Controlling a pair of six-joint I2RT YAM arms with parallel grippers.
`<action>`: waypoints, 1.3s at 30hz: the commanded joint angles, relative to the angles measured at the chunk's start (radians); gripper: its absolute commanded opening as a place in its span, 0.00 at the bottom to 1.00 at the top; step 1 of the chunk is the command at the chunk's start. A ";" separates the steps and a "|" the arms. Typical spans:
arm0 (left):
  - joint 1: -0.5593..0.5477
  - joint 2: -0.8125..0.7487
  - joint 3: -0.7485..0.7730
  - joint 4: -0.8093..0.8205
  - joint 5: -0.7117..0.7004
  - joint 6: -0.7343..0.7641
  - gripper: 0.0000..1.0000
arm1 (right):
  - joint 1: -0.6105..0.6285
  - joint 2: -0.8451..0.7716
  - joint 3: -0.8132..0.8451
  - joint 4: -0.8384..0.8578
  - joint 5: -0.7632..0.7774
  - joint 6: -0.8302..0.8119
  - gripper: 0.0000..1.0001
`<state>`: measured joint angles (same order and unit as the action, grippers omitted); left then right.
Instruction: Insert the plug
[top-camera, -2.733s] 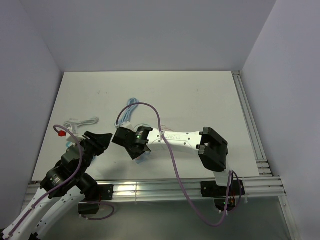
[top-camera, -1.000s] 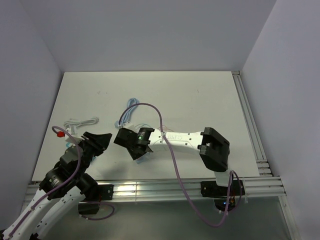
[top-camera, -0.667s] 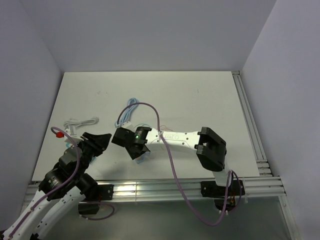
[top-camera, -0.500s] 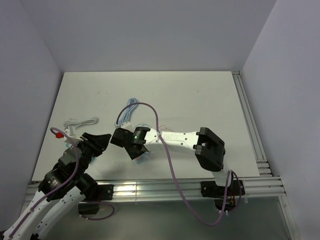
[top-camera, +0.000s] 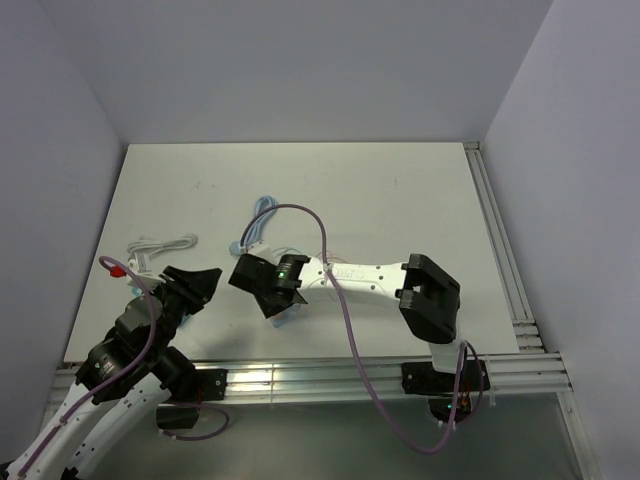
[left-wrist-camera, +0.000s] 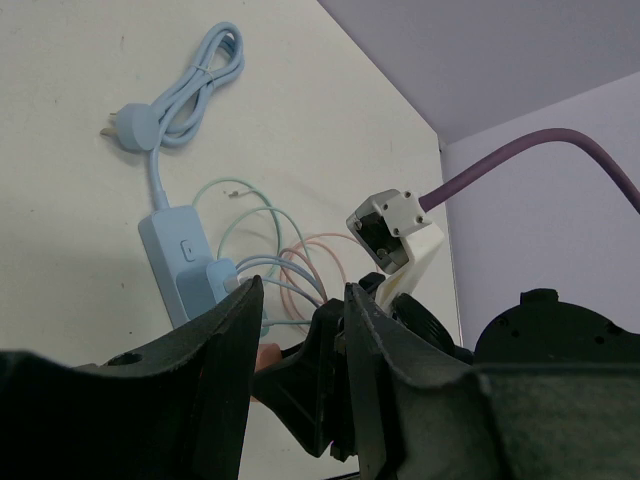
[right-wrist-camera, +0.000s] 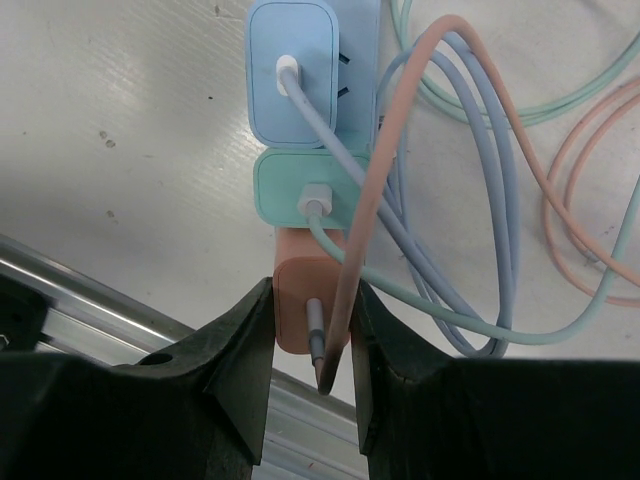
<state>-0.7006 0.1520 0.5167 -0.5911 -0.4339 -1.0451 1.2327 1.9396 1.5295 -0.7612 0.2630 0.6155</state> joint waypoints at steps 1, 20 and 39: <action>0.003 -0.008 0.014 0.010 0.006 -0.009 0.44 | -0.030 0.131 -0.092 0.016 -0.013 0.021 0.00; 0.003 0.004 0.016 0.016 0.012 -0.009 0.43 | -0.022 0.214 -0.135 0.059 -0.017 0.010 0.00; 0.003 -0.009 0.051 -0.042 -0.057 -0.042 0.44 | 0.017 0.328 -0.042 -0.003 0.051 0.023 0.00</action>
<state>-0.7006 0.1589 0.5247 -0.6121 -0.4408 -1.0676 1.2552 2.0212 1.6039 -0.8097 0.3138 0.6044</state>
